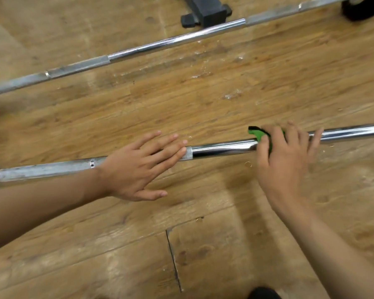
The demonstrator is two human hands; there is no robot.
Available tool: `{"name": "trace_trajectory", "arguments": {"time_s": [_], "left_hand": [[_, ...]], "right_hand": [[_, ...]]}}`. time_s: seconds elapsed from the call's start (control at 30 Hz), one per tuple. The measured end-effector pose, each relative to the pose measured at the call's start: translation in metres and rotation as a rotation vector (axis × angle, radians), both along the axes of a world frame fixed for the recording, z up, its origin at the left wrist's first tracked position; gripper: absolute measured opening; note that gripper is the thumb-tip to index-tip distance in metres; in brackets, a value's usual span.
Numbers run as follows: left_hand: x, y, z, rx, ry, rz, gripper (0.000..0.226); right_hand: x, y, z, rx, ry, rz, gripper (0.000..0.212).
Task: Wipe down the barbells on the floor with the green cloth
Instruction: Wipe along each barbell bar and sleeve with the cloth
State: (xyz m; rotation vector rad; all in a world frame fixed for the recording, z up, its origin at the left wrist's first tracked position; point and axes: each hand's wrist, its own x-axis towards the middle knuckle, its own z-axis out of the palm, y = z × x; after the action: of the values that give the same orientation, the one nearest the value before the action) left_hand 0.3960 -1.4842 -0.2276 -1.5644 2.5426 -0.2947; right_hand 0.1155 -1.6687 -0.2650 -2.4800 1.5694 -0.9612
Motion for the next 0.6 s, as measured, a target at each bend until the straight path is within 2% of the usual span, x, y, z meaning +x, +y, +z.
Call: {"name": "trace_trajectory", "arguments": {"time_s": [0.07,0.17,0.23,0.27,0.33,0.43,0.5,0.53,0.6], "left_hand": [[0.003,-0.003,-0.001,-0.014,-0.023,0.004,0.097],[0.008,-0.010,0.001,-0.012,-0.019,0.019,0.098],[0.013,-0.013,0.001,-0.007,-0.006,0.039,0.096],[0.015,-0.014,0.001,-0.005,-0.002,0.044,0.095],[0.018,-0.020,0.002,0.003,0.010,0.042,0.095],[0.024,-0.026,0.003,0.007,0.017,0.055,0.098],[0.027,-0.031,0.002,0.018,0.021,0.063,0.101],[0.029,-0.033,0.002,0.022,0.022,0.069,0.102],[0.033,-0.036,0.003,0.025,0.025,0.078,0.103]], "right_hand": [[0.033,0.020,0.007,0.019,-0.021,-0.014,0.029],[0.071,0.065,0.000,-0.027,0.011,0.291,0.033],[0.073,0.060,-0.009,-0.121,0.059,0.443,0.038],[0.068,0.047,-0.014,-0.169,0.070,0.455,0.040],[0.050,0.014,-0.020,-0.196,0.032,0.345,0.040],[0.033,-0.012,-0.013,-0.088,-0.104,0.087,0.036],[0.053,0.002,-0.007,-0.041,-0.124,0.014,0.033],[0.068,0.014,-0.006,-0.046,-0.103,0.079,0.033],[0.090,0.034,-0.008,-0.110,-0.002,0.340,0.036]]}}
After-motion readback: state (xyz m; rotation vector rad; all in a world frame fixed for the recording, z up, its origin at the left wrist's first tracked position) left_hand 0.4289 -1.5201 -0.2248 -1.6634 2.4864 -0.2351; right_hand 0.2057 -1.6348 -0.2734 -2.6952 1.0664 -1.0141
